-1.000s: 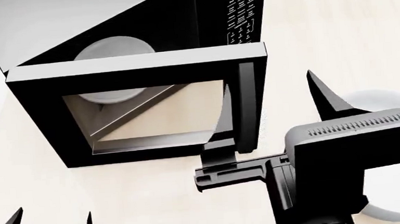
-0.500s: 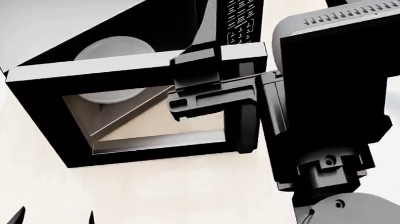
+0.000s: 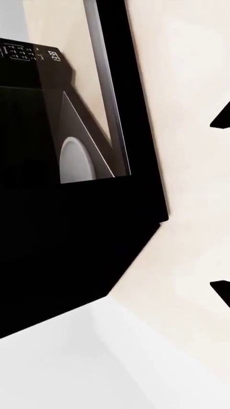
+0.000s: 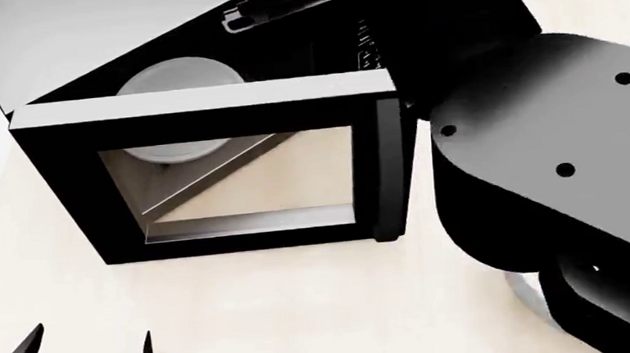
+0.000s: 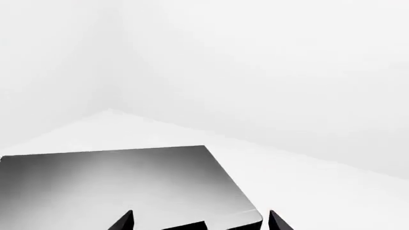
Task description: Open the microwave.
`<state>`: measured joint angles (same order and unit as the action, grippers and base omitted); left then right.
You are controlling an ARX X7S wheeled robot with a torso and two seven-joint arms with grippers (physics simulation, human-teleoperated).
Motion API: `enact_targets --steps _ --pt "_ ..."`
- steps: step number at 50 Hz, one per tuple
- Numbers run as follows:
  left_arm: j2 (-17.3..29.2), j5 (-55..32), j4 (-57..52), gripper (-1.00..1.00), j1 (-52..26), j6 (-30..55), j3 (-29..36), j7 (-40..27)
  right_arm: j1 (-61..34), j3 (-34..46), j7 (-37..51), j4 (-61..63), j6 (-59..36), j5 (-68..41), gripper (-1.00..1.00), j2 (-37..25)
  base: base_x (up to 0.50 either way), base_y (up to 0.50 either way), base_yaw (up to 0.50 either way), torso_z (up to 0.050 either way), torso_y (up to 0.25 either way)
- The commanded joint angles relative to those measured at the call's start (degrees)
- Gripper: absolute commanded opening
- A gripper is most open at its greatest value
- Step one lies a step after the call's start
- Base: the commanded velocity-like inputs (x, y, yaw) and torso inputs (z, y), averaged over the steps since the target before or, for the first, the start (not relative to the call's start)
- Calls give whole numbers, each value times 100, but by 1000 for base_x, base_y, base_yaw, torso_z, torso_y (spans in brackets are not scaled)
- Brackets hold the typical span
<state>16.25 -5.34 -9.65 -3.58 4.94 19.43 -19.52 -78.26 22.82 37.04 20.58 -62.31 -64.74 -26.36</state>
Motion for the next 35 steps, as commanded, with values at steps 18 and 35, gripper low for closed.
enact_targets --steps 18,35 --pt "44 -46 -7 100 -47 1 37 -40 -1732 648 -779 -3298 -1281 -336 100 565 0 0 0 0 0" --pt "50 -74 104 100 -76 -48 59 -57 -2149 1563 -1990 -5276 -592 633 100 991 0 0 0 0 0"
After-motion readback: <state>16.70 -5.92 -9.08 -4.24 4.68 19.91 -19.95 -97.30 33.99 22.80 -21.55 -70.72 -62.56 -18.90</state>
